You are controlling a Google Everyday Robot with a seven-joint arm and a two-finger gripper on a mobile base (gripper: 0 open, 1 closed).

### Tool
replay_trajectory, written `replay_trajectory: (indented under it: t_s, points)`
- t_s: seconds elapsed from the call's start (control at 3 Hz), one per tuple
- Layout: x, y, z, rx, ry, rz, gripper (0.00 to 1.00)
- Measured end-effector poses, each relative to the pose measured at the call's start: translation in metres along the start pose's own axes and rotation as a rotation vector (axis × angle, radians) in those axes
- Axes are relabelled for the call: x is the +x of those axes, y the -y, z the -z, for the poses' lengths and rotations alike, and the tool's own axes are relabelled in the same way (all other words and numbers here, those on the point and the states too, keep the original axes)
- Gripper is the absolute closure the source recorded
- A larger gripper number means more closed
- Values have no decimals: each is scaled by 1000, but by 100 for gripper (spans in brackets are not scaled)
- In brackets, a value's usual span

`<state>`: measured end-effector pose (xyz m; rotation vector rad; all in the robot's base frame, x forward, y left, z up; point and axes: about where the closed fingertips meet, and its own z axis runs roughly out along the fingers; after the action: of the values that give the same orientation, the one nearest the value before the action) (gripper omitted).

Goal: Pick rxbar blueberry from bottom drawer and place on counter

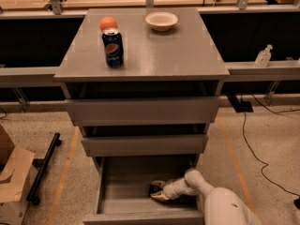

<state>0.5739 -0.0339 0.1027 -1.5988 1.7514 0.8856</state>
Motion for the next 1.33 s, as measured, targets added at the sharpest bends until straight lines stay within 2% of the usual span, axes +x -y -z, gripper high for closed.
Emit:
replay_trajectory:
  t_s: [0.33,0.67,1.0,1.33]
  points:
    - [0,0,0,0,0,0,100]
    - [0,0,0,0,0,0,100]
    - [0,0,0,0,0,0,82]
    - [0,0,0,0,0,0,59]
